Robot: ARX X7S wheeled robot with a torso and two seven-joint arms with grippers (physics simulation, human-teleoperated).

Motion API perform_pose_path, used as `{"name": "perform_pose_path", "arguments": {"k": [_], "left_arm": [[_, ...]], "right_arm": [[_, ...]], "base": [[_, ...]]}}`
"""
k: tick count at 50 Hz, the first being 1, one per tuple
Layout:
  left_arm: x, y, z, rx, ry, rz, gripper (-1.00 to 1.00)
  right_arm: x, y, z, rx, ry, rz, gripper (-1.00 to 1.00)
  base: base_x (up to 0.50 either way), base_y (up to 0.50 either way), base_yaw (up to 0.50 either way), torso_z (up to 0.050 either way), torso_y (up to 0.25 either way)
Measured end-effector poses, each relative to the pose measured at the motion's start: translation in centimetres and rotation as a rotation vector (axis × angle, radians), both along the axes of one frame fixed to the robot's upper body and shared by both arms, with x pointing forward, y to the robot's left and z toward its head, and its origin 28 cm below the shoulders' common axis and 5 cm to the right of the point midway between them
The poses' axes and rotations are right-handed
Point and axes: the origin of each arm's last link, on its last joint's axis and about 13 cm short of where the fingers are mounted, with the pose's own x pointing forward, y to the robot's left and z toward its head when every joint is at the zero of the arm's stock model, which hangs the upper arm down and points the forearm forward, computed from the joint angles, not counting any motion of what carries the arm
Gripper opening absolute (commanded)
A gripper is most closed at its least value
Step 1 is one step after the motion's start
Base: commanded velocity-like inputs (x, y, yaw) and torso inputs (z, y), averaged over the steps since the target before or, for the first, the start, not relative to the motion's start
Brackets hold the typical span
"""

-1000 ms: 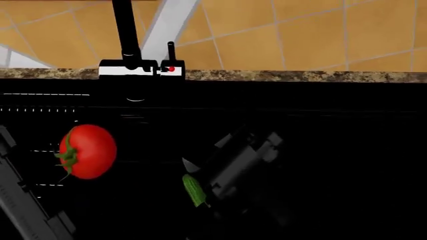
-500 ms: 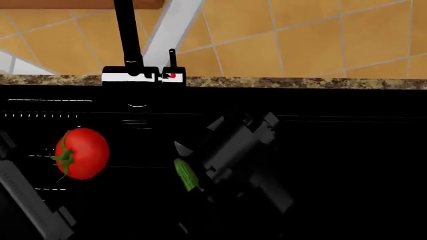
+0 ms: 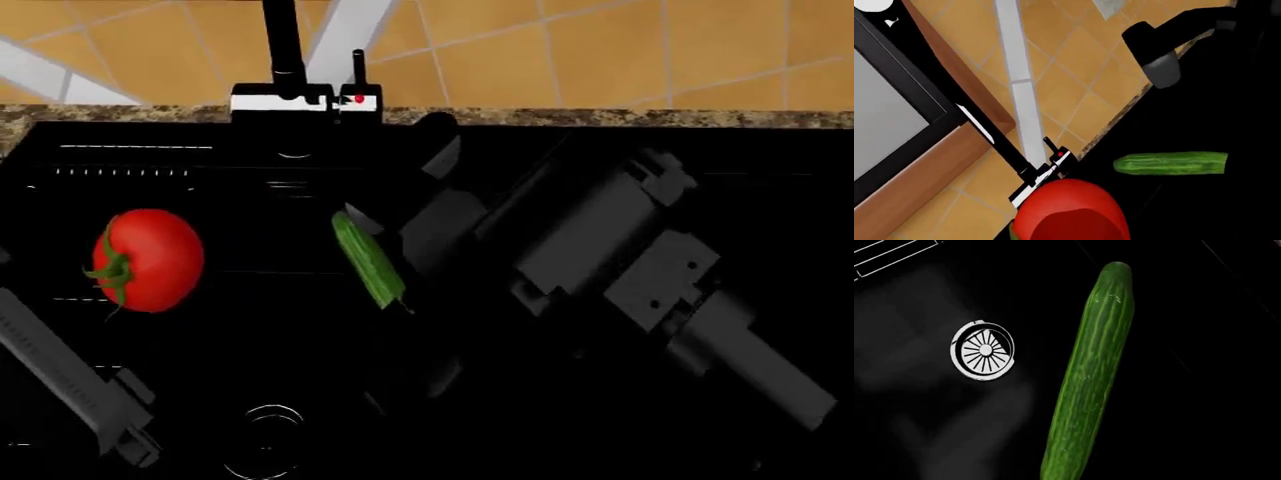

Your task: Pick the vegetables from the sink and place them on the cutting board.

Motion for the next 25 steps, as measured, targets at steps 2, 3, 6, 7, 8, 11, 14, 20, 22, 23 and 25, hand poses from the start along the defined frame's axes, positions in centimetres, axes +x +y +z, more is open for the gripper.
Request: {"name": "perform_pose_path", "arguments": {"k": [2,3,6,7,8,11,14,20,22,23,25], "left_arm": [[0.1,-0.1,0.1,-0.006,-0.005,0.006,-1.00],[0.1,-0.1,0.2,-0.009,-0.008,0.009,-1.00],[0.2,-0.2,0.3,-0.017,-0.016,0.017,-1.00],[0.2,-0.2,0.4,-0.019,-0.018,0.020,-1.00],[0.2,-0.2,0.4,-0.022,-0.020,0.023,-1.00],[0.3,-0.3,0.6,-0.031,-0.026,0.031,-1.00],[0.3,-0.4,0.7,-0.040,-0.033,0.037,-1.00],[0.5,-0.4,0.9,-0.056,-0.047,0.061,-1.00],[0.6,-0.4,1.0,-0.064,-0.049,0.067,-1.00],[0.6,-0.4,1.0,-0.068,-0.050,0.070,-1.00],[0.7,-0.4,1.1,-0.076,-0.051,0.075,-1.00]], "right_arm": [[-0.2,-0.2,0.4,0.003,-0.019,-0.004,-1.00],[-0.3,-0.2,0.5,0.004,-0.028,-0.005,-1.00],[-0.6,-0.4,1.0,0.008,-0.053,-0.011,-1.00],[-0.7,-0.5,1.2,0.009,-0.061,-0.014,-1.00],[-0.7,-0.6,1.3,0.010,-0.069,-0.016,-1.00],[-0.9,-0.8,1.7,0.015,-0.095,-0.026,-1.00],[-0.9,-1.0,2.1,0.026,-0.127,-0.033,-1.00],[-1.0,-1.2,2.9,0.040,-0.190,-0.052,-1.00],[-1.1,-1.4,3.2,0.043,-0.210,-0.063,-1.00],[-1.2,-1.5,3.3,0.045,-0.220,-0.068,-1.00],[-1.3,-1.6,3.6,0.048,-0.239,-0.078,-1.00]], "base": [[-0.50,0.00,0.00,0.000,0.000],[-0.50,0.00,0.00,0.000,0.000],[-0.50,0.00,0.00,0.000,0.000],[-0.50,0.00,0.00,0.000,0.000],[-0.50,0.00,0.00,0.000,0.000],[-0.41,0.00,0.00,0.000,0.000],[0.00,0.00,0.00,0.000,0.000],[0.00,-0.33,0.00,0.000,0.000],[0.00,-0.50,0.00,0.000,0.000],[0.00,-0.50,0.00,0.000,0.000],[0.00,-0.50,0.00,0.000,0.000]]}}
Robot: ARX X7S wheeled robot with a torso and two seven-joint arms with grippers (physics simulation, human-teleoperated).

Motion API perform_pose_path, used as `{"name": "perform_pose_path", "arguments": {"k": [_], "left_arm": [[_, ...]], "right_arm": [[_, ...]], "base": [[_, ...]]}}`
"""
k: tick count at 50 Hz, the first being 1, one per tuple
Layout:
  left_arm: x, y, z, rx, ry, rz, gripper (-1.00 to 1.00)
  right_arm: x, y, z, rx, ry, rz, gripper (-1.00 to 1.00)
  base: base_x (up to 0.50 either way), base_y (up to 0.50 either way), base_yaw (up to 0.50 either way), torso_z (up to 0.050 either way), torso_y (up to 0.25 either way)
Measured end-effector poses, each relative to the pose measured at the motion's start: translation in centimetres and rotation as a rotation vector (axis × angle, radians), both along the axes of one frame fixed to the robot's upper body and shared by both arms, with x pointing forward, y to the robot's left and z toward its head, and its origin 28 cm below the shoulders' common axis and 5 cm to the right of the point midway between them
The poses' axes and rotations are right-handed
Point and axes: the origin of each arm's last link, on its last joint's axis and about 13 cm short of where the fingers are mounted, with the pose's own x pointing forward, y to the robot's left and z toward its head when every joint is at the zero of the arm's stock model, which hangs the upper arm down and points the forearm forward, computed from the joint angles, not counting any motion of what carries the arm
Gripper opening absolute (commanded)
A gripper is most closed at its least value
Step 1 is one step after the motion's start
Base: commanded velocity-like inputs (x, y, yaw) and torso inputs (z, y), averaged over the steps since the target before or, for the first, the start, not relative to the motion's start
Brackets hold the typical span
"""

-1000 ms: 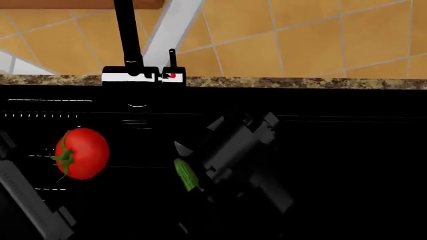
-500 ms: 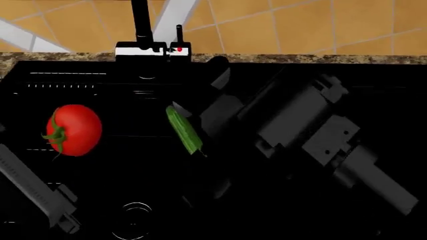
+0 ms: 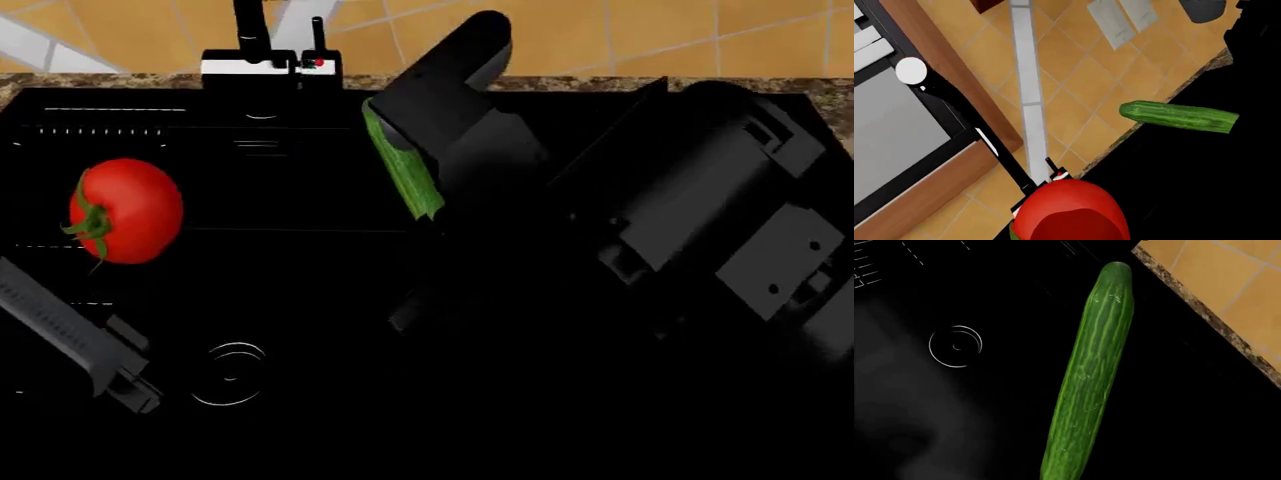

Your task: Pick the vegetables from the sink and place them on the cutting board.

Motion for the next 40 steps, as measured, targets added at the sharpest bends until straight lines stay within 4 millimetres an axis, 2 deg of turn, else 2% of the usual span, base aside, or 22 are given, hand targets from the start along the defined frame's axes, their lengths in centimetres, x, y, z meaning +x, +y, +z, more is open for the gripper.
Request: {"name": "perform_pose_path", "arguments": {"k": [16,40], "left_arm": [[0.1,-0.4,0.9,-0.059,-0.021,0.009,-1.00],[0.2,-1.1,1.2,-0.075,-0.011,0.017,-1.00]], "right_arm": [[-1.6,-1.1,1.5,0.016,-0.087,-0.056,-1.00],[-3.1,-2.7,1.7,0.030,-0.116,-0.128,-1.00]], "base": [[0.00,-0.50,0.00,0.000,0.000],[0.00,-0.50,0.00,0.000,0.000]]}}
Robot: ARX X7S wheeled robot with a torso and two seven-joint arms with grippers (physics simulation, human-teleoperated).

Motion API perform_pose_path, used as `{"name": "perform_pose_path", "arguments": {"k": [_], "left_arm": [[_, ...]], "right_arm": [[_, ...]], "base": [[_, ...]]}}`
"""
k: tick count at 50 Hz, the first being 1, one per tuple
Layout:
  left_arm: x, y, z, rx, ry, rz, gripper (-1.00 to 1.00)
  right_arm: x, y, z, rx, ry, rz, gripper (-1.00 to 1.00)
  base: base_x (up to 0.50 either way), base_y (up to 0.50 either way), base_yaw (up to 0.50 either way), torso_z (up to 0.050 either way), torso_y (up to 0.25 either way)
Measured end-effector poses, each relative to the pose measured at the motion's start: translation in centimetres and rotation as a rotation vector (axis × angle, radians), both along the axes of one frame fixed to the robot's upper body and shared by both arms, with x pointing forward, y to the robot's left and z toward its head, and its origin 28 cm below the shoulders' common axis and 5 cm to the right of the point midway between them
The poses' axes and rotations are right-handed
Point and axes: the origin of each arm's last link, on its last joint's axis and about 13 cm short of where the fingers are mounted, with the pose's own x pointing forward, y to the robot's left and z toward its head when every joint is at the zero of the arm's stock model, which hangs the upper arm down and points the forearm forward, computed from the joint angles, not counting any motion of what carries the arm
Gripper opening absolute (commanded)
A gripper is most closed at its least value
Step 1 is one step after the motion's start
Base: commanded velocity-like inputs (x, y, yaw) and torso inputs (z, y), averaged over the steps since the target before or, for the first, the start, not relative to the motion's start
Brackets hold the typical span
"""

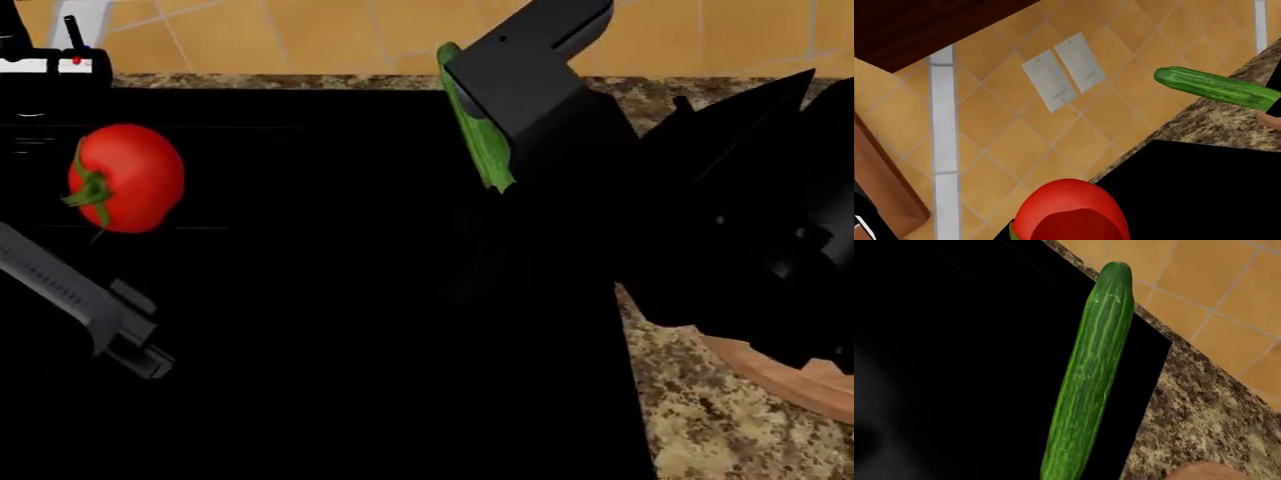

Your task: Pick the vegetables from the sink and place them on the cutting board.

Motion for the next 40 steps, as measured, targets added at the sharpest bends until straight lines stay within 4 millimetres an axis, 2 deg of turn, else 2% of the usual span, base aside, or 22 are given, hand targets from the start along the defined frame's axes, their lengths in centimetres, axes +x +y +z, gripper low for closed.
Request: {"name": "perform_pose_path", "arguments": {"k": [18,40], "left_arm": [[0.0,-0.9,0.2,-0.013,0.013,-0.019,-1.00],[0.0,-1.7,0.4,-0.018,0.018,-0.046,-1.00]], "right_arm": [[-1.9,-0.9,0.3,-0.002,-0.009,-0.037,-1.00],[-3.2,-1.8,0.5,0.017,-0.030,-0.073,-1.00]], "base": [[0.00,-0.50,0.00,0.000,0.000],[0.00,-0.50,0.00,0.000,0.000]]}}
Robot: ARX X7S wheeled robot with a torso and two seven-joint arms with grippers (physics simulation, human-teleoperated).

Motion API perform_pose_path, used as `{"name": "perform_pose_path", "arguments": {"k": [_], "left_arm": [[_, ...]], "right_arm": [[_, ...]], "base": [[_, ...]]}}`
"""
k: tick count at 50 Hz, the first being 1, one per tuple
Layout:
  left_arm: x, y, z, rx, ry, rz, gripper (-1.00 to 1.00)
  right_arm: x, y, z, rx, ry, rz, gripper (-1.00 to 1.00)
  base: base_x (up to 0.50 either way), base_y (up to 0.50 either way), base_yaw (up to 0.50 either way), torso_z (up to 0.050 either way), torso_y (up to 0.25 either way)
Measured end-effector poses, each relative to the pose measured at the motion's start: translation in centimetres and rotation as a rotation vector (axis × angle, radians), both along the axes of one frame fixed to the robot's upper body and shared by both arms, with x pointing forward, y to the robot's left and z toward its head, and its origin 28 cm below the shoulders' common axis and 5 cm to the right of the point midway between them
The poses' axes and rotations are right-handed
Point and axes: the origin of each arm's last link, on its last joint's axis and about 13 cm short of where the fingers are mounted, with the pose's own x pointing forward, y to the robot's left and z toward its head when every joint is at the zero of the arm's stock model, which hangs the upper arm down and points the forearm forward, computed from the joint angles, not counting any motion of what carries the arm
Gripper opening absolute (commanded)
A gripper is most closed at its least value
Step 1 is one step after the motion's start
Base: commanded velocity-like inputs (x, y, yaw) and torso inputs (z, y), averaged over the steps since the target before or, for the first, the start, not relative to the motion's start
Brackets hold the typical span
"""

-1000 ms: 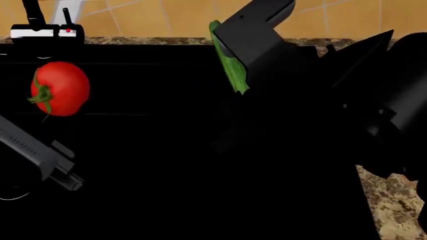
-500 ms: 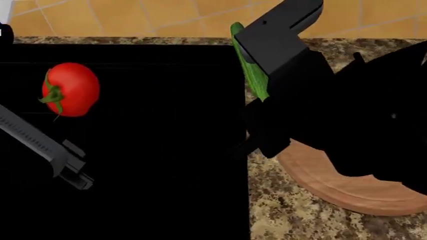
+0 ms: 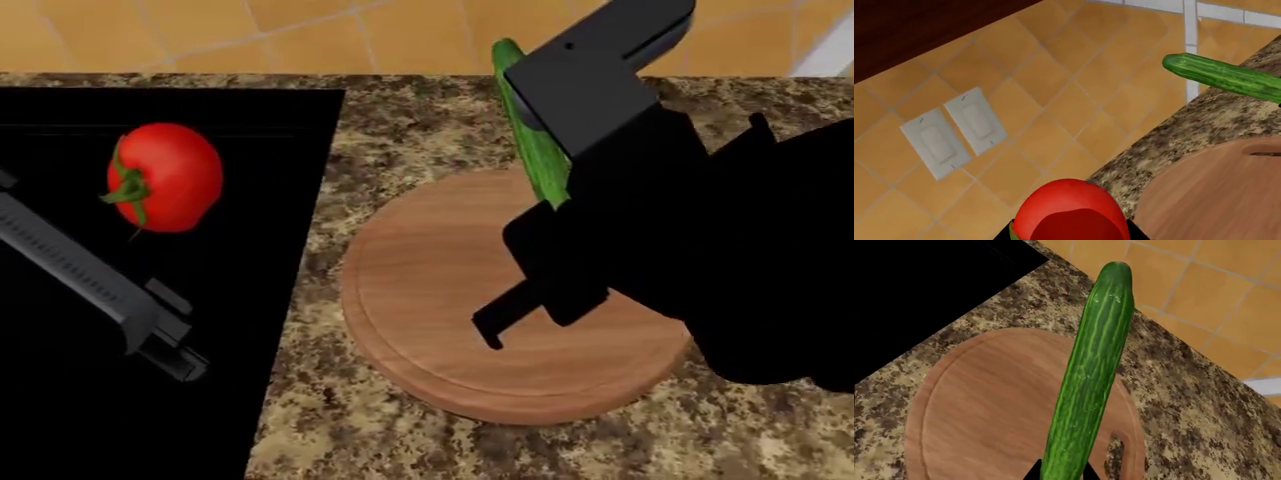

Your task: Pick the vegetables from the sink and place them on the cutting board.

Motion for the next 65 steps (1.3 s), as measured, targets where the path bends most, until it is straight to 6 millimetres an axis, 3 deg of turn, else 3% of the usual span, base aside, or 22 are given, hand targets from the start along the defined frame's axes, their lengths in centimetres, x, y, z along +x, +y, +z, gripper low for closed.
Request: {"name": "perform_pose_path", "arguments": {"k": [22,41,52,65], "left_arm": [[0.5,-1.1,0.8,-0.036,0.024,-0.029,-1.00],[5.4,-3.3,3.4,-0.206,0.258,-0.028,-1.00],[7.3,-4.4,2.2,-0.267,0.407,-0.025,-1.00],[8.1,-4.9,0.1,-0.290,0.534,0.021,-1.00]], "right_arm": [[-0.6,-0.7,-0.5,0.016,-0.013,-0.031,-1.00],[-0.2,-0.7,-0.8,0.025,-0.018,-0.103,-1.00],[0.1,-0.3,-0.6,0.029,-0.012,-0.107,-1.00],[0.2,-0.3,-0.8,0.036,-0.006,-0.110,-1.00]], "base": [[0.02,-0.45,0.00,0.000,0.000],[0.00,0.00,0.00,0.000,0.001],[0.00,0.00,0.00,0.000,0.000],[0.00,0.00,0.00,0.000,0.001]]}}
